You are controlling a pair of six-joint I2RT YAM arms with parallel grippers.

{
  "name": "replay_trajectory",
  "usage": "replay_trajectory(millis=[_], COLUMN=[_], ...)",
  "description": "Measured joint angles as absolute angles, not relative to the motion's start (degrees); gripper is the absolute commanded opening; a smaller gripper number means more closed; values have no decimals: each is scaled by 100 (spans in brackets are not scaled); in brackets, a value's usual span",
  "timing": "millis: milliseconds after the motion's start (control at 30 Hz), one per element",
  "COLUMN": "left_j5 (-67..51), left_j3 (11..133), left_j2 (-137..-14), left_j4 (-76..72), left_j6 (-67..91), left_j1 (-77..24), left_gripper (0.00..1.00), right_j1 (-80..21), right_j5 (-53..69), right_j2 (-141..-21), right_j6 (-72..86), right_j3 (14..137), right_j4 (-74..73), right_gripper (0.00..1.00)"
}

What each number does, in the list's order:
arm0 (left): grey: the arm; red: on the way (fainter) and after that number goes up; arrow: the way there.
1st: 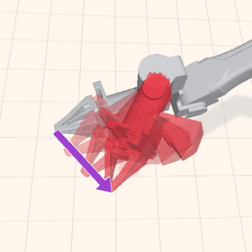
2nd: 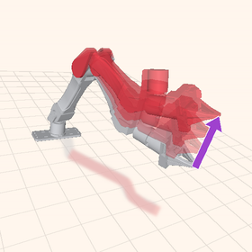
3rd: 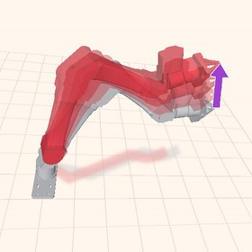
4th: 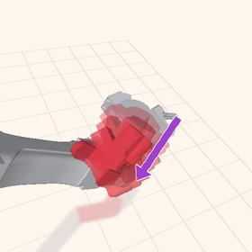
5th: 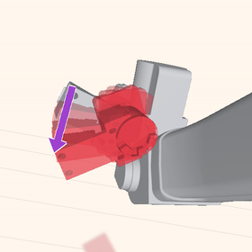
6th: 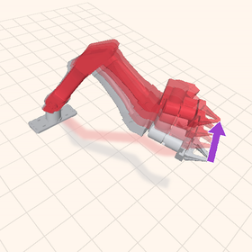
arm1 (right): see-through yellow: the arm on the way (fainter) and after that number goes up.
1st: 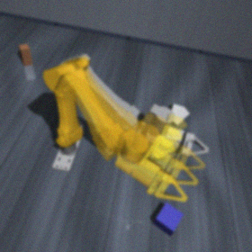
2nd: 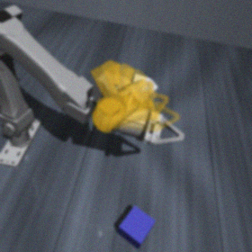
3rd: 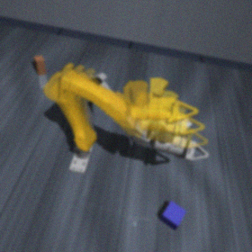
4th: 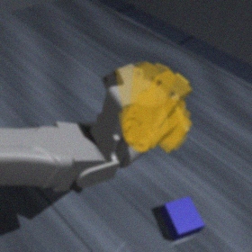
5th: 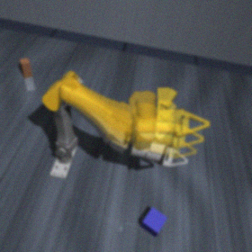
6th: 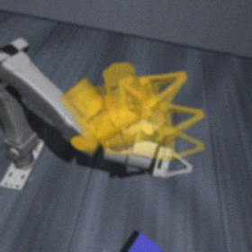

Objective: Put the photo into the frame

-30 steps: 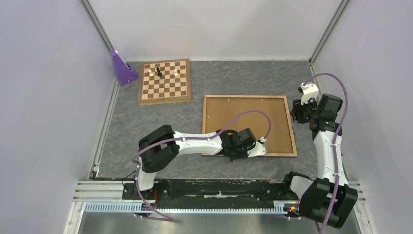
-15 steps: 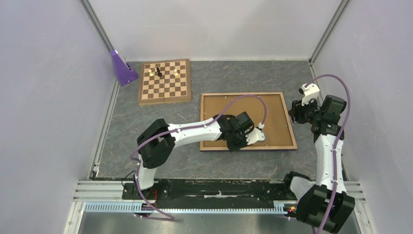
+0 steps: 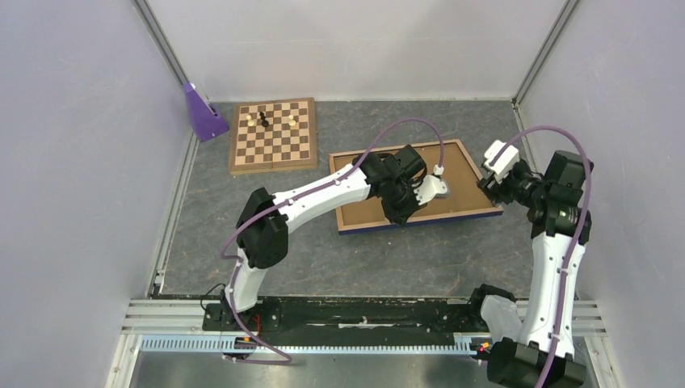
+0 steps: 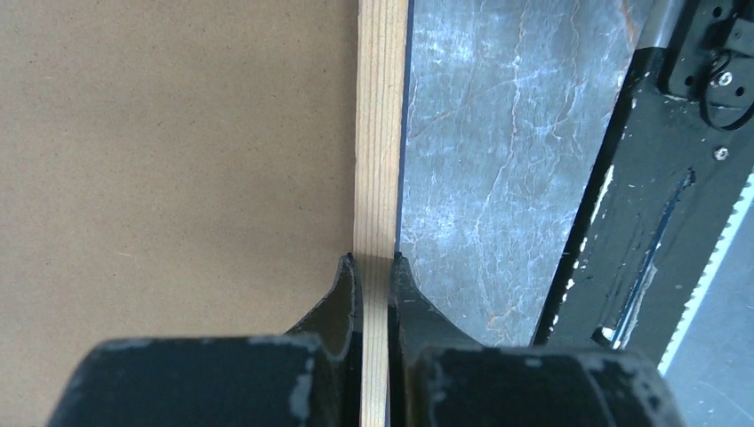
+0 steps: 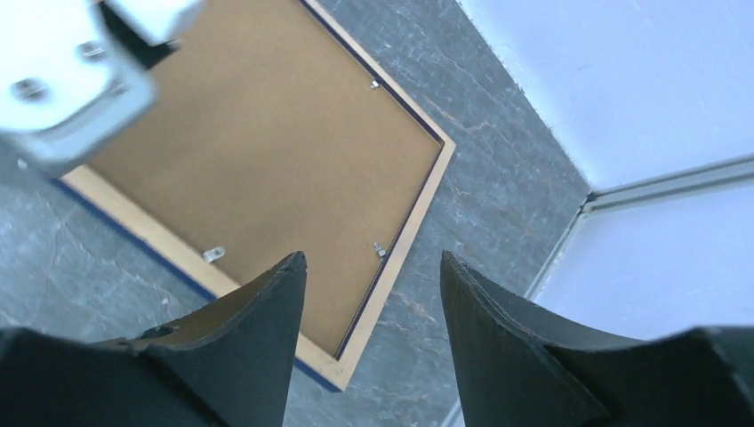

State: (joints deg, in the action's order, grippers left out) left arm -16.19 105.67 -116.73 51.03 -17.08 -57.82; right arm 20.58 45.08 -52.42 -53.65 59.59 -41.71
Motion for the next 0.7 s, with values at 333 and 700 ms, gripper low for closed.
replay_trajectory(millis=[333,700], left_j5=[-1872,-2018], left_j3=[11843,12127], left_j2=[-12180,-12232], left_j4=[5942,6182], left_j6=[-1675,-1675], left_j1=[-5537,-5422], left_gripper=[2,2], right_j1=[1326,491], right_j5=[4324,3439], right_j2=[-4698,-4331], right_j6=[-6886,-7452], right_j3=[5655,4816], right_j4=[-4989,-4976], right_gripper=[71,71])
